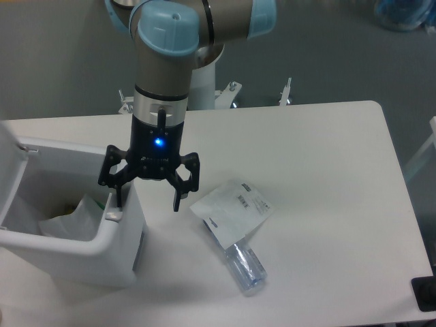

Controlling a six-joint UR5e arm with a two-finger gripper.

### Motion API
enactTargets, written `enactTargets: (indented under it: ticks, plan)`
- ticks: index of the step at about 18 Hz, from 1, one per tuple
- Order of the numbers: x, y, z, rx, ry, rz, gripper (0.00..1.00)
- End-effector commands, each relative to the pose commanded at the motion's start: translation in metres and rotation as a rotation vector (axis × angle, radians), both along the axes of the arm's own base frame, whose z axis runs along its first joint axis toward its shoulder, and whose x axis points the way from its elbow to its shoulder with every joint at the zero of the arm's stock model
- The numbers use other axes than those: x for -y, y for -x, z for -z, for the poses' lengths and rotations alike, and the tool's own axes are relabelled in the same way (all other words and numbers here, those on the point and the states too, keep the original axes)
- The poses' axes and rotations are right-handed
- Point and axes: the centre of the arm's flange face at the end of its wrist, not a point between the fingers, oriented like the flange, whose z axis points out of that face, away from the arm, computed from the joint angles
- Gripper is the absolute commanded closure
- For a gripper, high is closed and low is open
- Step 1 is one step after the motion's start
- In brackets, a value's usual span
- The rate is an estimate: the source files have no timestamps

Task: Open the trash can
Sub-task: 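Push the lid edge so the trash can lid flips open, then raise the gripper away from the opened trash can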

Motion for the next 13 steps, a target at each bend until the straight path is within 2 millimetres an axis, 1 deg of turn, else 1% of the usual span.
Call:
enactTargets:
  ticks: [1, 2, 4, 6, 8, 10, 11, 13]
  plan:
    - [0.000, 0.000, -0.006, -0.006, -0.007, 0.000, 0.00]
    - [0.000, 0.002, -0.018, -0.018, -0.024, -0.004, 0.00]
    - [0.004, 0.005, -0.026, -0.031, -0.036, -0.007, 0.00]
    - [0.013, 0.008, -0.042, -0.057, -0.056, -0.008, 0.00]
    - [0.023, 0.023, -0.056, -0.092, -0.071, -0.017, 0.00]
    - [0.028, 0.033, -0.068, -0.132, -0.081, -0.002, 0.00]
    - [0.030, 0.038, -0.071, -0.156, -0.074, 0.003, 0.00]
    - [0.038, 0.050, -0.072, -0.189, -0.050, -0.014, 0.00]
